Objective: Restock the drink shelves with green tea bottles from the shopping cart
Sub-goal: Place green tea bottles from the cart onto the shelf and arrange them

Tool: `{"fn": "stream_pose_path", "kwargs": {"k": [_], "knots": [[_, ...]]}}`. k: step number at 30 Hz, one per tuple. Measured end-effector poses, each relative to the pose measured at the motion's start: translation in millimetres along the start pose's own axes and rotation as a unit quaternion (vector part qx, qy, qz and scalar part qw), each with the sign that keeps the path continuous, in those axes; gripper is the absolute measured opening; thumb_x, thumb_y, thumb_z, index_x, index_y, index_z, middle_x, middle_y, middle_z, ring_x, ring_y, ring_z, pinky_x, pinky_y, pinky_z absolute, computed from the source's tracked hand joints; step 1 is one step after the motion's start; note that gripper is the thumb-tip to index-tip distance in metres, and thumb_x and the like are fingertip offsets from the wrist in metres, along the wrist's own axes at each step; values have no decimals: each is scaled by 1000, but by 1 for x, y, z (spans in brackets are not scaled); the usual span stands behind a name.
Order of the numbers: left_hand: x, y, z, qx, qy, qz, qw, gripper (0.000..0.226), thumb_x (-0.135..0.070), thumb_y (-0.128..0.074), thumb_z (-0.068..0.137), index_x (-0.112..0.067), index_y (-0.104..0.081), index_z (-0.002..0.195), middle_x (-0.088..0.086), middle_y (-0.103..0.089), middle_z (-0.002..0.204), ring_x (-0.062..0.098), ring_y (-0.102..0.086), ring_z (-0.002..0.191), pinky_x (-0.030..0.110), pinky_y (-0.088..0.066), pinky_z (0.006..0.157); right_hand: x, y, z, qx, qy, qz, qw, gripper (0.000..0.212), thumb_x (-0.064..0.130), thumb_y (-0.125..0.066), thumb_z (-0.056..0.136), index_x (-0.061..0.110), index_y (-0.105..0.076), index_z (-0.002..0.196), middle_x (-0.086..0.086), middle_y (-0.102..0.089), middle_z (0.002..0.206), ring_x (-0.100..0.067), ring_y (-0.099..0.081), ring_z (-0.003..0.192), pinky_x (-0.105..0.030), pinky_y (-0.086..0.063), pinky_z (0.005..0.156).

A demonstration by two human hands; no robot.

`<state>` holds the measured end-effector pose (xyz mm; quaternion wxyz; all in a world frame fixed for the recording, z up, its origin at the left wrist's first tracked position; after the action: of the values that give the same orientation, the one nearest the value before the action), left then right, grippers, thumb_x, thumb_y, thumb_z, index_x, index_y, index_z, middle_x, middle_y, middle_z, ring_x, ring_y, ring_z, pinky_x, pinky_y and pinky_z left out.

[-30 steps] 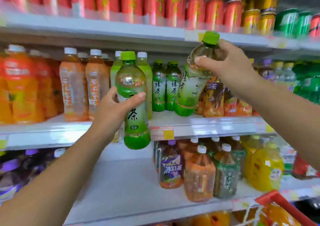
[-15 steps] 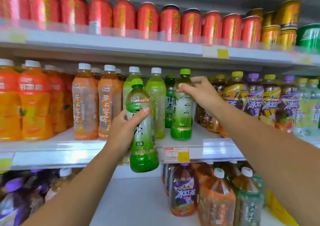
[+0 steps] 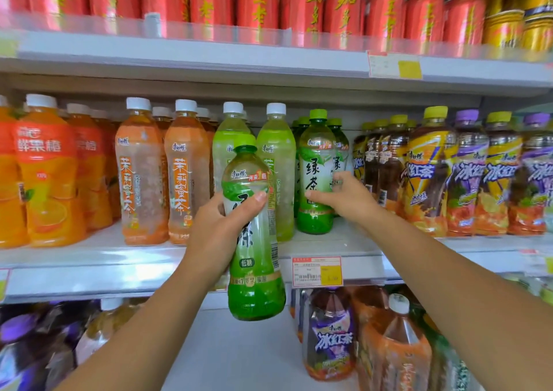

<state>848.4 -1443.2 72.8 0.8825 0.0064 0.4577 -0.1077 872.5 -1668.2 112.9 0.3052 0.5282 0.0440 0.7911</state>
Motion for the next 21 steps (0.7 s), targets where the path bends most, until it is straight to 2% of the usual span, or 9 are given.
{"fn": "stream_pose_path", "kwargs": {"k": [2, 5, 7, 9, 14, 16, 18, 21], "knots": [[0, 0, 0, 1, 0, -3, 1000, 31, -47, -79, 72, -25, -71, 93, 1, -77, 86, 22, -74, 80, 37, -56, 70, -3, -2, 5, 12, -13, 11, 1000, 77, 30, -79, 76, 12, -38, 138, -1, -54, 116, -16, -55, 101, -34, -50, 91], [1, 1, 1, 3, 1, -9, 1000, 30, -44, -77, 74, -24, -71, 95, 2, -77, 87, 23, -74, 81, 37, -55, 70, -7, -7, 12, 33, -8, 41, 999, 63, 27, -77, 79, 10, -47, 132, -7, -62, 123, -23, -60, 112, -32, -52, 86], [0, 1, 1, 6, 0, -6, 1000, 31, -45, -78, 72, -24, -70, 94, 1, -77, 86, 22, -74, 80, 37, -55, 70, -9, -10, 16, 36, -12, 29, 999, 78, 32, -75, 80, 7, -36, 143, -13, -48, 142, -26, -50, 128, -38, -48, 98], [0, 0, 0, 4, -1, -3, 1000, 30, -45, -79, 72, -25, -70, 92, 1, -76, 85, 21, -74, 78, 36, -55, 68, -10, -12, 18, 34, -11, 3, 999, 87, 35, -73, 82, 5, -25, 148, -15, -35, 151, -27, -41, 135, -44, -39, 109], [1, -1, 0, -1, -3, 7, 1000, 25, -43, -71, 73, -26, -71, 92, 1, -77, 86, 20, -74, 79, 34, -55, 67, -12, -14, 22, 29, -1, -11, 1000, 80, 35, -70, 84, 4, -29, 146, -14, -39, 149, -27, -45, 132, -42, -39, 108], [-1, -1, -1, -3, -3, 11, 1000, 29, -44, -78, 73, -25, -71, 93, 1, -77, 87, 20, -74, 80, 35, -55, 69, -13, -15, 20, 33, -4, -25, 999, 79, 36, -68, 86, 5, -28, 147, -14, -39, 149, -26, -44, 132, -38, -37, 109], [-3, -3, -2, -6, 1, 15, 1000, 34, -47, -73, 69, -24, -70, 94, 1, -77, 87, 20, -74, 80, 35, -55, 70, -10, -13, 15, 27, -4, -35, 999, 76, 38, -64, 89, 8, -27, 148, -13, -43, 146, -26, -46, 130, -35, -38, 105], [-8, -4, -5, -8, 13, 27, 1000, 43, -49, -69, 68, -20, -69, 100, 2, -77, 89, 21, -74, 83, 34, -57, 70, 5, 1, -6, -65, 50, -45, 996, 60, 37, -58, 93, 15, -36, 144, -5, -60, 128, -18, -56, 113, -28, -40, 91]]}}
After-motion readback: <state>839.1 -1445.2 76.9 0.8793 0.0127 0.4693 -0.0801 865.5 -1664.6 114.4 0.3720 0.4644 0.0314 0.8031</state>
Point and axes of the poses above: each hand's wrist, its own z-axis towards the middle knuckle, its own y-axis out of the back of the hand, x = y × z, the point moved 2 cm from there along z, towards the middle knuckle
